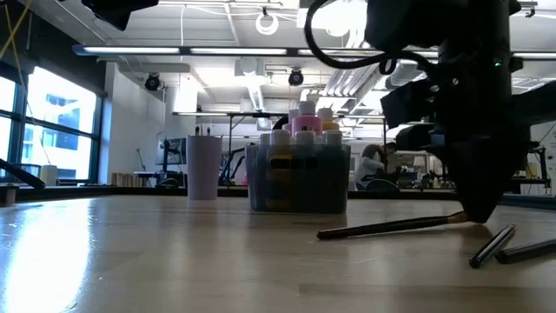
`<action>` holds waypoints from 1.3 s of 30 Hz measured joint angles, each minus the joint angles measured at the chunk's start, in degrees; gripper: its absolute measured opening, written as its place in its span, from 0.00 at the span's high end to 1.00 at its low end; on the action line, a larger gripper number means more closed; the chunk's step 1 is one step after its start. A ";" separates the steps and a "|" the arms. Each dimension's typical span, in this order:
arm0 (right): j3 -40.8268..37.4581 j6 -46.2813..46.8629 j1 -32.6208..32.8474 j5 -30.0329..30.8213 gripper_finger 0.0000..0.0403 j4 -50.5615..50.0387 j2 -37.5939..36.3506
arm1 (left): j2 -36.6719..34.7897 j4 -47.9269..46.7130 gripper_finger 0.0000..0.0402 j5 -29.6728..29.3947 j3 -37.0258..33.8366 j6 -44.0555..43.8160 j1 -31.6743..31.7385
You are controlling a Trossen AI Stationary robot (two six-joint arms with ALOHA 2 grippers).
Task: Pick & Place Paint Supplies
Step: Put the gold paint brush into the violet cup
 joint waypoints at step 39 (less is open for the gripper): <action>17.70 -18.74 15.44 67.91 0.99 0.01 -0.33 | -0.20 3.45 0.46 35.84 0.02 -49.06 21.50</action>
